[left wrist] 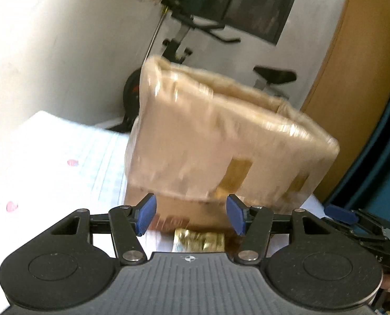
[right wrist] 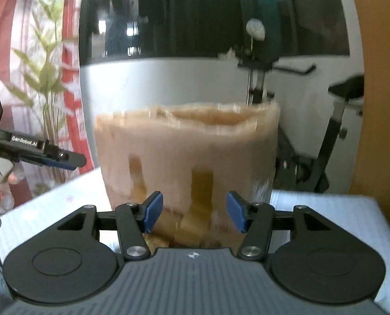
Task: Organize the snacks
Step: 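Lower both tools toward the remaining packets beside the cardboard box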
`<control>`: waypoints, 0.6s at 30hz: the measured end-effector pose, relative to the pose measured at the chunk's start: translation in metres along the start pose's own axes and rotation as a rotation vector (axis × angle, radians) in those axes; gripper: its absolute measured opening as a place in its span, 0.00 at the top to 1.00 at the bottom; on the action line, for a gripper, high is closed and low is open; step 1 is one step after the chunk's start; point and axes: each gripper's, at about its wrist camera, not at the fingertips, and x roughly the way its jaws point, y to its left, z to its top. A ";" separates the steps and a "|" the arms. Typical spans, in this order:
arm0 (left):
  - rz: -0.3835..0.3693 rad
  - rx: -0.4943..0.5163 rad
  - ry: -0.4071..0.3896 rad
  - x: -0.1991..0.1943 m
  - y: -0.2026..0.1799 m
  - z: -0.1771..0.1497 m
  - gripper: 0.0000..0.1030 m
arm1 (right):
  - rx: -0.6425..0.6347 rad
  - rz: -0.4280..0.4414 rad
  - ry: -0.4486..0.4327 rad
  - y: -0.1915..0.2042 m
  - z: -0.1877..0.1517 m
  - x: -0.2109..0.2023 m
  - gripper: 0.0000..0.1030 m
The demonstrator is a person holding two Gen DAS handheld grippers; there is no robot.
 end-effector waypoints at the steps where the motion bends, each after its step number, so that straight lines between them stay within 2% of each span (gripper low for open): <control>1: 0.005 0.004 0.012 0.005 -0.001 -0.003 0.40 | 0.009 0.007 0.025 -0.001 -0.005 0.006 0.44; 12: 0.053 0.013 0.103 0.046 -0.004 -0.029 0.40 | -0.037 0.043 0.290 0.002 -0.047 0.093 0.44; 18: 0.061 0.002 0.140 0.063 -0.002 -0.045 0.40 | -0.109 0.056 0.331 0.008 -0.051 0.117 0.39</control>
